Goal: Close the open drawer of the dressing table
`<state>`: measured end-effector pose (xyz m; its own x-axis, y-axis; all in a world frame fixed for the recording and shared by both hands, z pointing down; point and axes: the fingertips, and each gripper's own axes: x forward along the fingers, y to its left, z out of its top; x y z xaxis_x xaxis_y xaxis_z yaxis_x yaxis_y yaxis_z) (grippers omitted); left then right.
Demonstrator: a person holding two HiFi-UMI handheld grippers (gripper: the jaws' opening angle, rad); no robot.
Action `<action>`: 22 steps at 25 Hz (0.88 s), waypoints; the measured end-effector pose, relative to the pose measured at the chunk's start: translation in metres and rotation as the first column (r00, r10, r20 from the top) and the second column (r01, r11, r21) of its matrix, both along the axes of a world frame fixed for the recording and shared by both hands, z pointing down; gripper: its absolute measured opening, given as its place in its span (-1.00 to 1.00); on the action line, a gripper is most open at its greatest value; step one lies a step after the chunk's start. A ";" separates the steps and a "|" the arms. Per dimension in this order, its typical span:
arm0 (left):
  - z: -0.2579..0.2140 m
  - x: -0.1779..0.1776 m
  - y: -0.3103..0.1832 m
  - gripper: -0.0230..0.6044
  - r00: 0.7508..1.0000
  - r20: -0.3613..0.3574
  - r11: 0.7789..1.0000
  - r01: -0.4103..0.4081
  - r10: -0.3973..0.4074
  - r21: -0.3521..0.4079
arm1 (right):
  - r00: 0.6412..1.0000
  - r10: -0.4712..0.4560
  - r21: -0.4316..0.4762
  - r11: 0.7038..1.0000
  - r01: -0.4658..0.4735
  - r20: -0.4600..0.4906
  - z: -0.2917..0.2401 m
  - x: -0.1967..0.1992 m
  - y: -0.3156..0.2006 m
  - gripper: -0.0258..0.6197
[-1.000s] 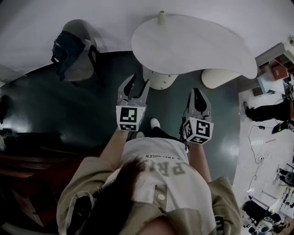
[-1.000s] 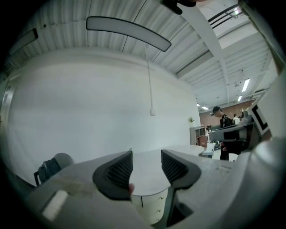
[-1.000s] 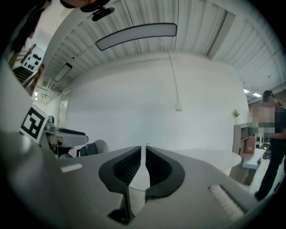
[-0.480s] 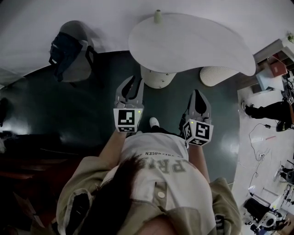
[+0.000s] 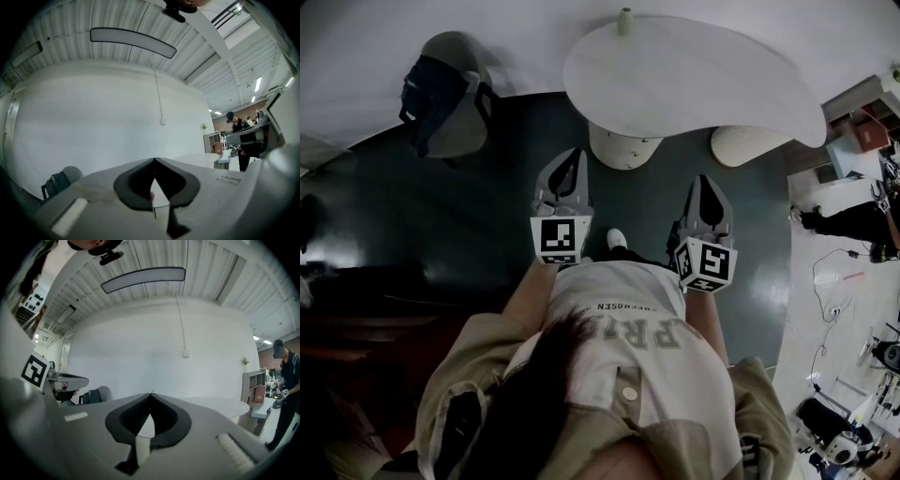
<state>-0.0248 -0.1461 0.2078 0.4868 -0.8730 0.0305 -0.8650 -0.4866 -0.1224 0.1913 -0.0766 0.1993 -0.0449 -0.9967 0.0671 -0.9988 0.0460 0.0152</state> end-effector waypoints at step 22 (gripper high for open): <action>0.000 -0.001 0.002 -0.90 1.000 0.019 1.000 -0.003 0.003 0.007 | 1.000 0.005 -0.010 1.000 -0.006 -0.022 0.004 0.001 0.000 -0.92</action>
<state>-0.0259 -0.1439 0.2082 0.4889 -0.8717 0.0340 -0.8609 -0.4884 -0.1424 0.1920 -0.0762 0.2034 -0.0379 -0.9963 0.0775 -0.9985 0.0408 0.0370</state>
